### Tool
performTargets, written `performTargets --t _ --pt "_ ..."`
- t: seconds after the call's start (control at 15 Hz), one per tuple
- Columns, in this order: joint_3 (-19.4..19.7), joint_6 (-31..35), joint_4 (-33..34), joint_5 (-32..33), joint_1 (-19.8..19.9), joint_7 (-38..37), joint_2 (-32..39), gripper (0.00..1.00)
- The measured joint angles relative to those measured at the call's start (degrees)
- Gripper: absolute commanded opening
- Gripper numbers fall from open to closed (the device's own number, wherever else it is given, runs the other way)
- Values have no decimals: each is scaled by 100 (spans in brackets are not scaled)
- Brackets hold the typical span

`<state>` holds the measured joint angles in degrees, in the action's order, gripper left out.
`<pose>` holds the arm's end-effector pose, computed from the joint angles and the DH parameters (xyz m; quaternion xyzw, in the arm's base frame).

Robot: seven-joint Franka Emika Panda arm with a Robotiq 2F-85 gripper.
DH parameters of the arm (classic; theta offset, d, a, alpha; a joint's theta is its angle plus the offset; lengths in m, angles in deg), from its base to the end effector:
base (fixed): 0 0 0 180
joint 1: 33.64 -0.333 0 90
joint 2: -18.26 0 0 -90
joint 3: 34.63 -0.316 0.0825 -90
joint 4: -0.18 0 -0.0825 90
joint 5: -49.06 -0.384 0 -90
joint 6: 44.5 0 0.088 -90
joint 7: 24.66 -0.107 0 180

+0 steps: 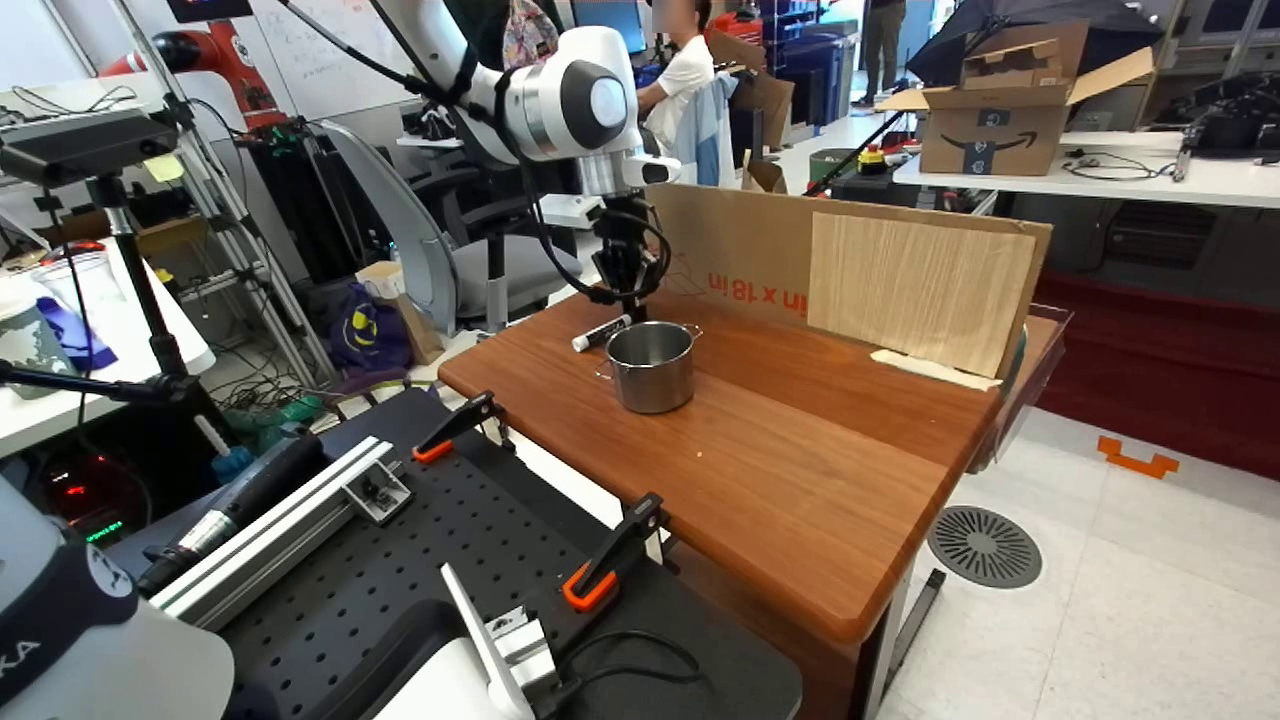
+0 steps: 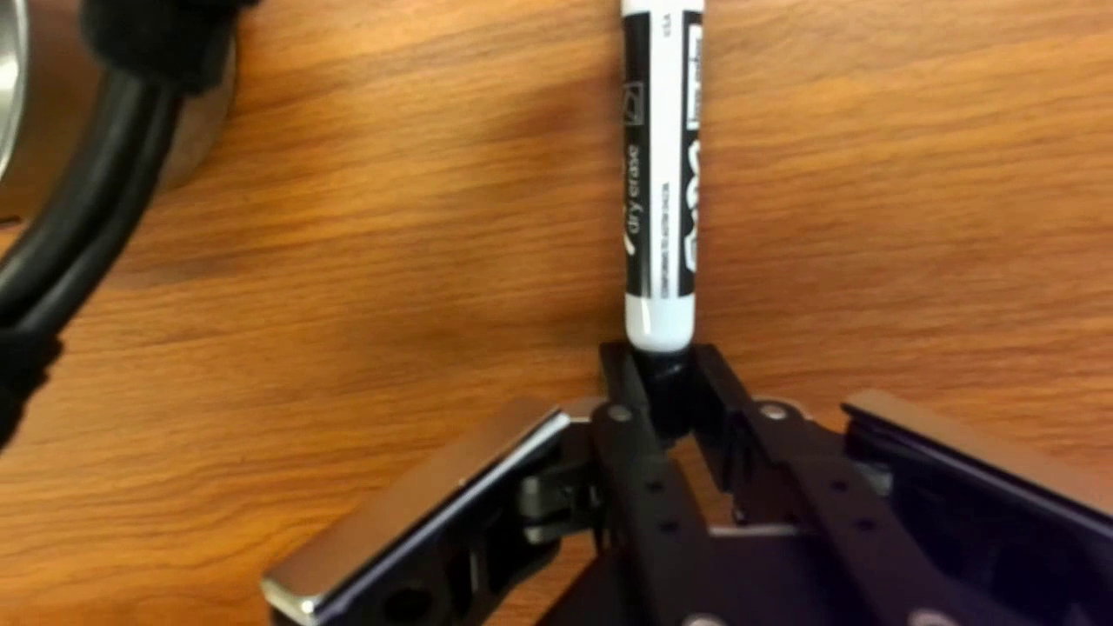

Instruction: Pick the marker and put it in the cup

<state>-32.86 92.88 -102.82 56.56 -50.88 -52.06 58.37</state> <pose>0.6170 0.1707 0.1489 0.9961 -0.0504 -0.0276 0.0666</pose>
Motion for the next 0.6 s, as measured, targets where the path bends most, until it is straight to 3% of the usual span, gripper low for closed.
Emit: performTargets --t 0.6 --pt "149 283 -191 120 -294 -406 -407 5"
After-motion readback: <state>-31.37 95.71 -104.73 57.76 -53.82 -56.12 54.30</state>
